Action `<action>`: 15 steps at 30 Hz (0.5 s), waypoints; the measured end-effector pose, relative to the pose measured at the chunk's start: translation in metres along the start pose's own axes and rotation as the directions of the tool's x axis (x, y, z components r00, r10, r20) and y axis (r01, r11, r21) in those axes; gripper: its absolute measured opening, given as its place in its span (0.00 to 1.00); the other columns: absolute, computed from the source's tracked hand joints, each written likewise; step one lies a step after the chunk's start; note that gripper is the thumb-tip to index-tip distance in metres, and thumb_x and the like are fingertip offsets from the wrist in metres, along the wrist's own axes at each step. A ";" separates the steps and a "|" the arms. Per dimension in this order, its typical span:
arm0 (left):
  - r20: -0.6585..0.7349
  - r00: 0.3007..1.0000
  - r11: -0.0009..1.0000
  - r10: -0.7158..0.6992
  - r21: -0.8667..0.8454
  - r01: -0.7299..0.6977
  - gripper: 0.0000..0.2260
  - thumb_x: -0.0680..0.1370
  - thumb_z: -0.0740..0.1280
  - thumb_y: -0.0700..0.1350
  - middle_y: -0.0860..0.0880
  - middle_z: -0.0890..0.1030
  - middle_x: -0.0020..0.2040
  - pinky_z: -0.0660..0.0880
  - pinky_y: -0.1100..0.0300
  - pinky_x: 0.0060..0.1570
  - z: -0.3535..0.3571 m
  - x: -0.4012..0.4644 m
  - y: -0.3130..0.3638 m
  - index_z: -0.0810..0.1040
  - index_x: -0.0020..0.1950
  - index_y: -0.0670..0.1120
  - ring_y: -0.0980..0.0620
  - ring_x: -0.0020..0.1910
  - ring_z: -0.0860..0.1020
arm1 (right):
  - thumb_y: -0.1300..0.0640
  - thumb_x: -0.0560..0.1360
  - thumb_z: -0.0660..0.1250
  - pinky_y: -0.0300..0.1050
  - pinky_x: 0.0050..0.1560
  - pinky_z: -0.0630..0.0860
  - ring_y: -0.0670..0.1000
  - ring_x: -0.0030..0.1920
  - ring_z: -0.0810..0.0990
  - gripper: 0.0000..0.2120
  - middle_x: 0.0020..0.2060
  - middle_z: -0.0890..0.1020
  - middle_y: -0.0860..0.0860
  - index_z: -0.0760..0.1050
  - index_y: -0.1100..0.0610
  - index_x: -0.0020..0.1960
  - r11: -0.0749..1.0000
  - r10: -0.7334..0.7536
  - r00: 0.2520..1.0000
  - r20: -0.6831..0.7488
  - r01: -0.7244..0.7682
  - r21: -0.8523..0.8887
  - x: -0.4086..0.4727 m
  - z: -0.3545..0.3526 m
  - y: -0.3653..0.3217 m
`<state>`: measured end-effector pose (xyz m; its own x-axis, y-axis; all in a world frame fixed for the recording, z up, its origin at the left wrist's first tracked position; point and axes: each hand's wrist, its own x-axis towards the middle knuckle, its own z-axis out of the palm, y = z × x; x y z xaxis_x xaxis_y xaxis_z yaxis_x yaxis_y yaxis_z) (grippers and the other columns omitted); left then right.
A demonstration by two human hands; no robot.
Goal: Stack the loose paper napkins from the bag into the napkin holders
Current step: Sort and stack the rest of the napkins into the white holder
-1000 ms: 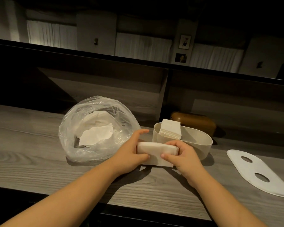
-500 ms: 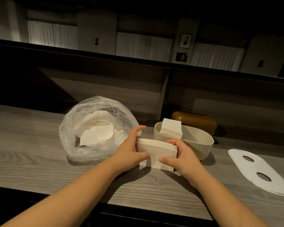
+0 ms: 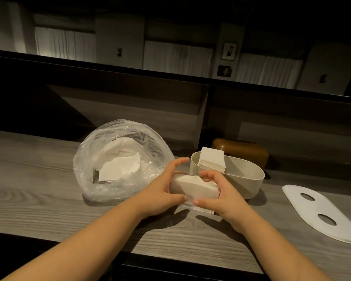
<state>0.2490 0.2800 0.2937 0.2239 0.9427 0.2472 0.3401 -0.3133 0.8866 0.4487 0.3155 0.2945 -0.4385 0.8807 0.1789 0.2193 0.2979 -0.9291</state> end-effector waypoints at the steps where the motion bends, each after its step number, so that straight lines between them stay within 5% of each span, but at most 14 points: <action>1: 0.013 1.000 1.000 0.001 0.002 -0.001 0.38 0.76 0.71 0.36 0.59 0.71 0.61 0.77 0.67 0.49 0.000 0.000 0.001 0.56 0.72 0.67 0.54 0.56 0.77 | 0.64 0.68 0.78 0.40 0.47 0.81 0.50 0.56 0.77 0.30 0.58 0.74 0.43 0.69 0.41 0.60 0.999 -0.005 1.000 0.001 0.005 -0.034 -0.001 0.000 0.000; 6: -0.112 0.993 0.997 -0.033 -0.070 0.025 0.33 0.75 0.71 0.34 0.52 0.79 0.59 0.79 0.57 0.58 -0.004 0.002 -0.002 0.64 0.68 0.64 0.53 0.56 0.80 | 0.66 0.70 0.74 0.51 0.52 0.83 0.51 0.55 0.80 0.21 0.55 0.79 0.49 0.73 0.48 0.56 0.999 -0.013 0.976 -0.216 0.022 0.040 0.004 -0.006 0.002; 10: -0.096 0.993 0.990 -0.068 -0.130 0.055 0.32 0.75 0.72 0.36 0.50 0.79 0.61 0.77 0.51 0.61 -0.008 0.004 -0.007 0.64 0.68 0.64 0.50 0.59 0.80 | 0.67 0.70 0.75 0.47 0.49 0.83 0.51 0.54 0.81 0.22 0.55 0.79 0.51 0.72 0.50 0.56 0.998 0.044 0.994 -0.096 -0.039 0.054 0.003 -0.005 0.003; 15: 0.079 0.995 0.998 -0.061 -0.020 0.063 0.37 0.77 0.70 0.39 0.53 0.67 0.66 0.79 0.59 0.56 -0.007 0.002 -0.004 0.53 0.73 0.68 0.49 0.59 0.76 | 0.61 0.68 0.78 0.45 0.53 0.81 0.50 0.57 0.77 0.26 0.56 0.76 0.46 0.68 0.44 0.57 0.995 0.058 0.998 -0.008 -0.059 -0.086 0.002 -0.001 0.001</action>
<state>0.2419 0.2839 0.2934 0.2740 0.9481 0.1612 0.3349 -0.2512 0.9082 0.4491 0.3182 0.2943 -0.4182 0.8995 0.1269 0.3186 0.2761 -0.9068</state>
